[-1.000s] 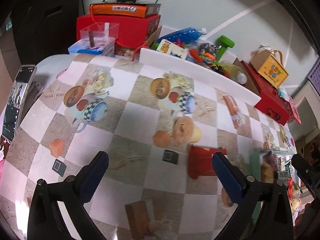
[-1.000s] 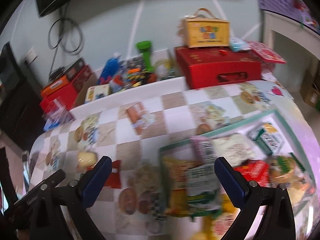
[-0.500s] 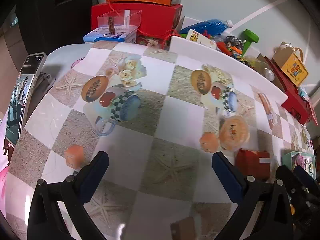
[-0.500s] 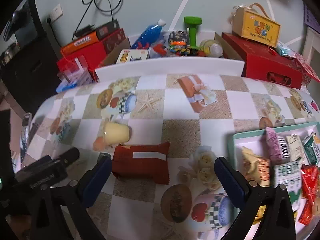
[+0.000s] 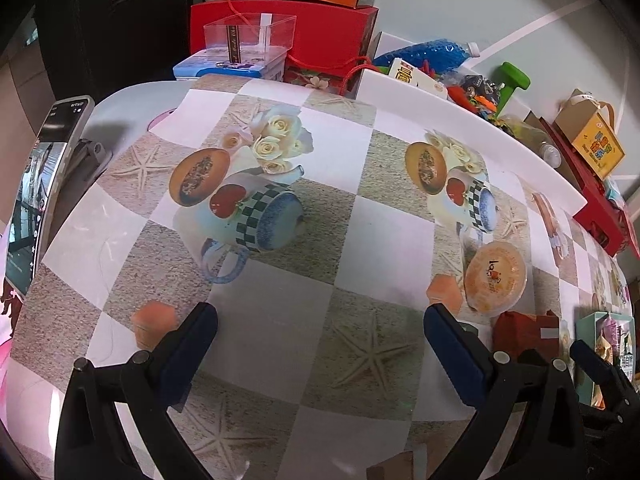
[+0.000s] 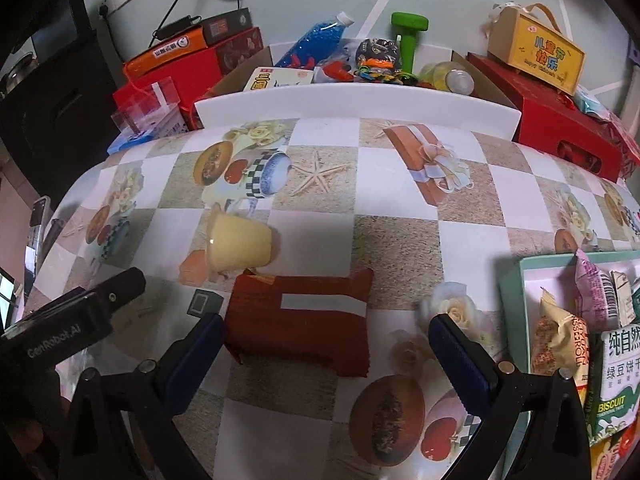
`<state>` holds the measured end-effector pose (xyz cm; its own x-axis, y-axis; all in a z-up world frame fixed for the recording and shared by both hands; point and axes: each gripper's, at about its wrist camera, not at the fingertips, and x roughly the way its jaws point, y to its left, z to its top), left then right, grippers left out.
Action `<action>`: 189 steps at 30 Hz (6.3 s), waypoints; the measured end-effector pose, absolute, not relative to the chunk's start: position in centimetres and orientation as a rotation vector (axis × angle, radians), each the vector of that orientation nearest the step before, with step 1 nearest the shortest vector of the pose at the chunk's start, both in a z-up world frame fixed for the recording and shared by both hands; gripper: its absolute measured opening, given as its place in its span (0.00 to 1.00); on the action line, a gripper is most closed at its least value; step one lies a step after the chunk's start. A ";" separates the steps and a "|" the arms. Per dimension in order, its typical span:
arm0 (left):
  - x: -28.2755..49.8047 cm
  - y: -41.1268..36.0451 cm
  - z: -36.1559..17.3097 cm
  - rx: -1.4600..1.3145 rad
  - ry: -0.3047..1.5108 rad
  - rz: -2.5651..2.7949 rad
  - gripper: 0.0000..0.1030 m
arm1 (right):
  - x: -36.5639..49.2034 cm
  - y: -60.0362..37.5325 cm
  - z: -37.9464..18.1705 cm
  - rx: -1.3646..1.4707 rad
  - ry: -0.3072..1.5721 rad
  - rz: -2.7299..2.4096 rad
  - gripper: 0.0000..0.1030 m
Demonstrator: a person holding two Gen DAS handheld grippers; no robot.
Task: Organize snacks
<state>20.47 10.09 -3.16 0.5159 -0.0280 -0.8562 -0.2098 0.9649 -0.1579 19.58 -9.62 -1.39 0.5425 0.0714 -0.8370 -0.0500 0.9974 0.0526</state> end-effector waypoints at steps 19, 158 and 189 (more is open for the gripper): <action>21.0 8.1 -2.1 -0.258 0.999 0.028 1.00 | 20.6 -11.2 -2.7 0.083 0.989 0.035 0.84; 10.1 -19.2 0.9 0.038 1.014 -0.695 0.57 | 5.5 -34.2 3.9 0.381 0.945 -0.298 0.69; 3.9 -7.2 0.4 0.127 0.992 -0.001 1.00 | -0.1 -26.0 3.4 0.223 0.991 -0.245 1.00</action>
<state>3.89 -7.19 0.41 0.5480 0.0569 -0.8345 0.0585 0.9926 0.1061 -0.07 -26.00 3.37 0.5249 -0.1023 -0.8450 0.3038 0.9499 0.0737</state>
